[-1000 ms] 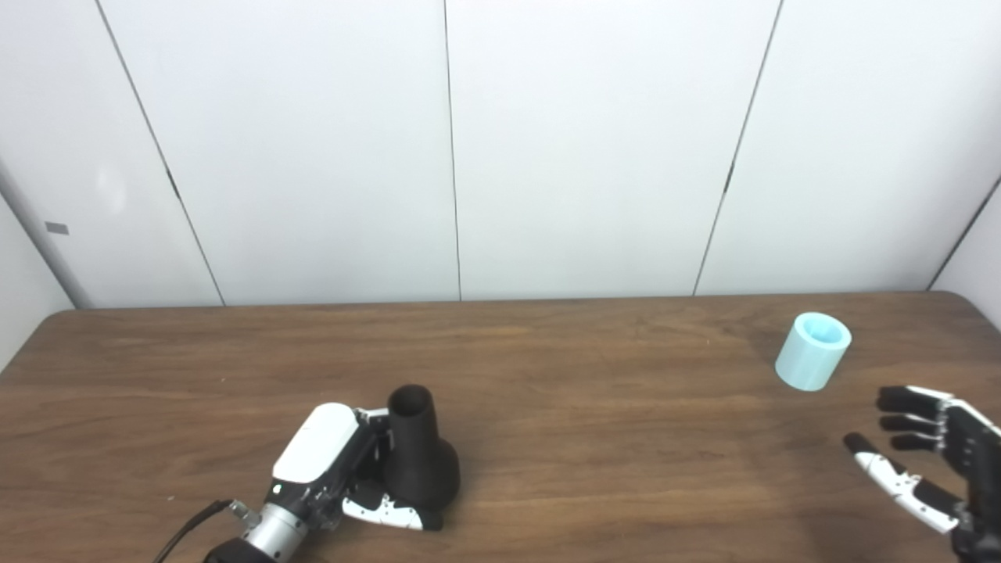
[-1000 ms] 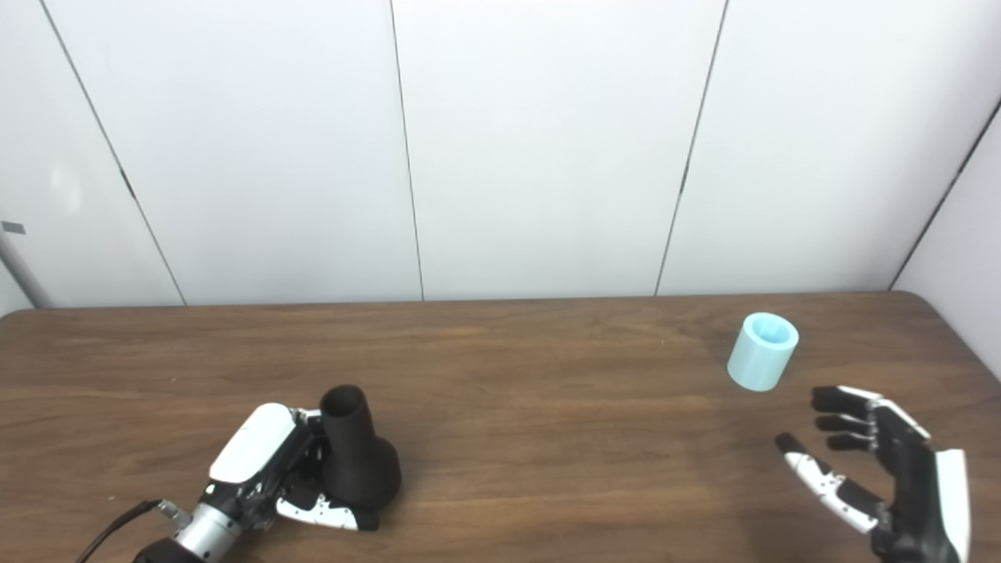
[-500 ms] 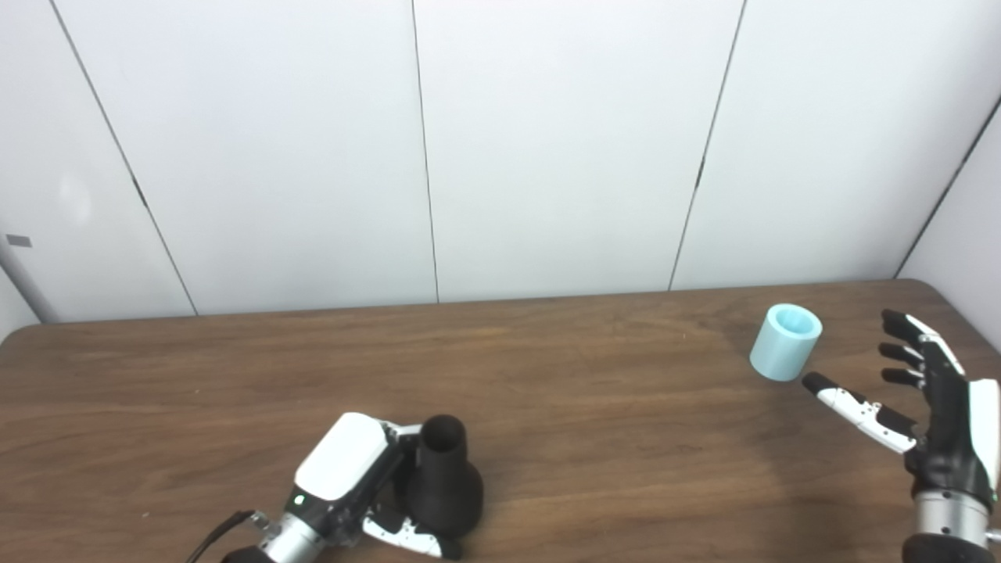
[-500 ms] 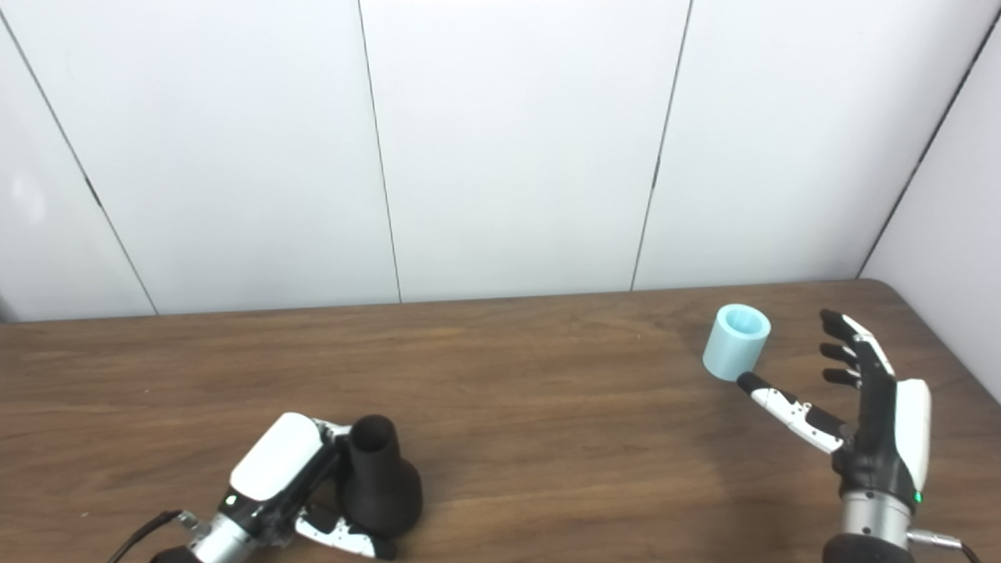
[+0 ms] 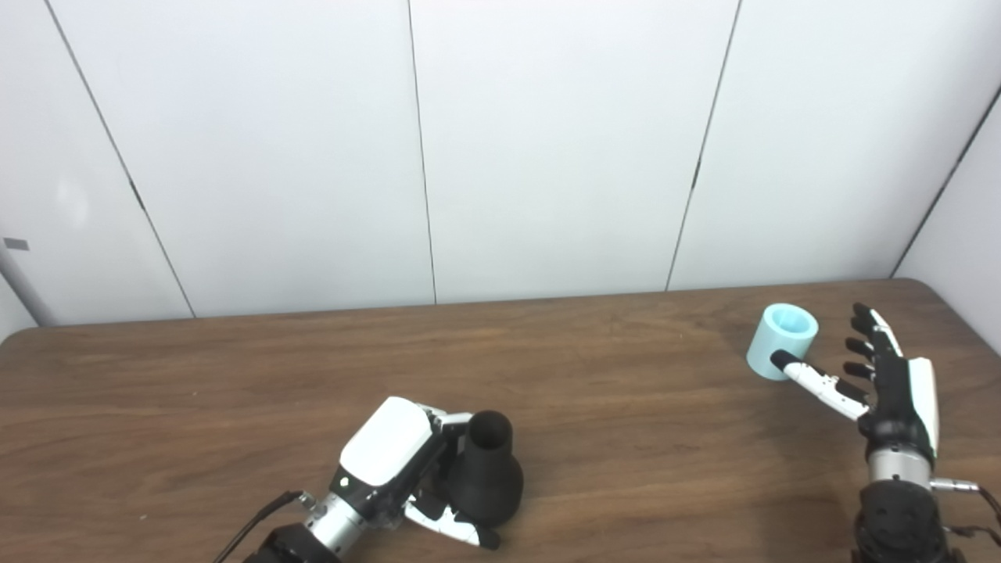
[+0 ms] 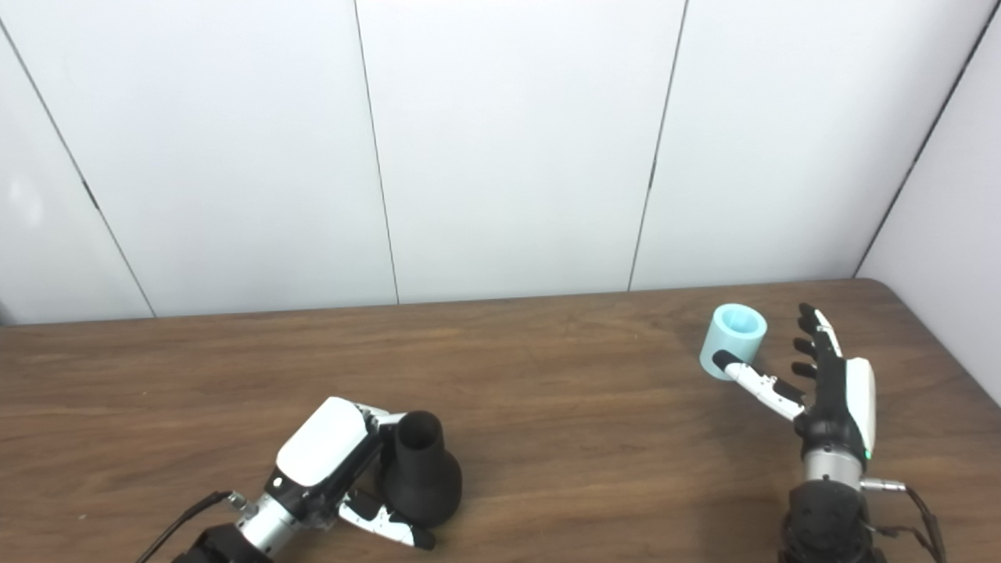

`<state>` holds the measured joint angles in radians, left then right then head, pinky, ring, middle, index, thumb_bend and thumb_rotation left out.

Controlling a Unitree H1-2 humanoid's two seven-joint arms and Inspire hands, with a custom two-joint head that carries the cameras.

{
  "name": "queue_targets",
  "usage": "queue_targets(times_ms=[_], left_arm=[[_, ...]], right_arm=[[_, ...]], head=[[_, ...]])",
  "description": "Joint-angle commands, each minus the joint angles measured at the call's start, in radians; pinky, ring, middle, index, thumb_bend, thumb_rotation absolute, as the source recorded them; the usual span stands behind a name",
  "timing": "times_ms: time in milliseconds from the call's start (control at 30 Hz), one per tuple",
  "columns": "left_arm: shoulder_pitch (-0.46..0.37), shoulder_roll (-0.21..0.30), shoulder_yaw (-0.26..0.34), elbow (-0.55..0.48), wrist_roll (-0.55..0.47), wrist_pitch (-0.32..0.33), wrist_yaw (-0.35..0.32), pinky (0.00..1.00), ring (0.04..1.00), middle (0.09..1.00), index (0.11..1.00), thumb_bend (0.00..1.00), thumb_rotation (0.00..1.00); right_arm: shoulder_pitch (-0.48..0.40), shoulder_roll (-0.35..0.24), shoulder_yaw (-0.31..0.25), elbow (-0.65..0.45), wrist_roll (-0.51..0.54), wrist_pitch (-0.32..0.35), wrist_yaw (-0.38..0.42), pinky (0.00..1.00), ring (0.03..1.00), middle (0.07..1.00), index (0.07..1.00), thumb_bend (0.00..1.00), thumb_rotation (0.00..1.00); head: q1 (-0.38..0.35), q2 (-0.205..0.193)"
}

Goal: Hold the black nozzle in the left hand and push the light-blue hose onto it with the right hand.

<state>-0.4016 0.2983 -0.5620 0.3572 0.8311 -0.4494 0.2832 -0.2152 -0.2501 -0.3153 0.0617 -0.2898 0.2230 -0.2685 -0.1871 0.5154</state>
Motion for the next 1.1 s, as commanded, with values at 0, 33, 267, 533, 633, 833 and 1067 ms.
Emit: queue_targets(times_ms=[0,33,267,533,633,833,1067], left_arm=[[0.084,-0.044,-0.047,0.065,-0.006,-0.020,0.029,0.25,0.345,0.484,0.487,0.52,0.00],[0.085,-0.043,-0.052,0.065,-0.006,-0.020,0.032,0.24,0.342,0.485,0.486,0.52,0.00],[0.095,-0.031,-0.068,0.045,-0.007,-0.020,0.046,0.25,0.348,0.481,0.490,0.52,0.00],[0.100,-0.016,-0.090,0.037,-0.001,-0.020,0.080,0.27,0.366,0.479,0.492,0.52,0.00],[0.102,-0.011,-0.093,0.031,-0.003,-0.020,0.072,0.27,0.373,0.482,0.488,0.52,0.00],[0.109,-0.007,-0.098,0.019,-0.008,-0.020,0.069,0.27,0.367,0.485,0.484,0.52,0.00],[0.112,-0.009,-0.093,0.018,0.004,-0.020,0.060,0.28,0.374,0.483,0.486,0.52,0.00]], right_arm=[[-0.052,-0.032,-0.004,0.021,0.013,-0.050,-0.018,0.80,0.877,0.905,0.922,0.86,0.37],[-0.060,-0.037,0.001,0.042,0.012,-0.058,-0.024,0.80,0.877,0.904,0.922,0.86,0.37],[-0.120,-0.064,0.029,0.159,-0.005,-0.063,-0.048,0.68,0.806,0.863,0.900,0.92,0.39],[-0.187,-0.084,0.052,0.289,0.017,-0.055,-0.057,0.62,0.760,0.830,0.890,0.91,0.33],[-0.204,-0.088,0.062,0.326,0.022,-0.058,-0.061,0.62,0.754,0.828,0.890,0.89,0.32],[-0.227,-0.092,0.070,0.390,0.053,-0.088,-0.063,0.66,0.774,0.843,0.899,0.88,0.30],[-0.239,-0.106,0.107,0.414,0.049,-0.097,-0.055,0.65,0.766,0.827,0.880,0.90,0.31]], head=[[-0.001,0.002],[-0.001,0.004],[0.000,0.006],[-0.002,0.010],[-0.004,0.012],[-0.005,0.016],[-0.005,0.017]])
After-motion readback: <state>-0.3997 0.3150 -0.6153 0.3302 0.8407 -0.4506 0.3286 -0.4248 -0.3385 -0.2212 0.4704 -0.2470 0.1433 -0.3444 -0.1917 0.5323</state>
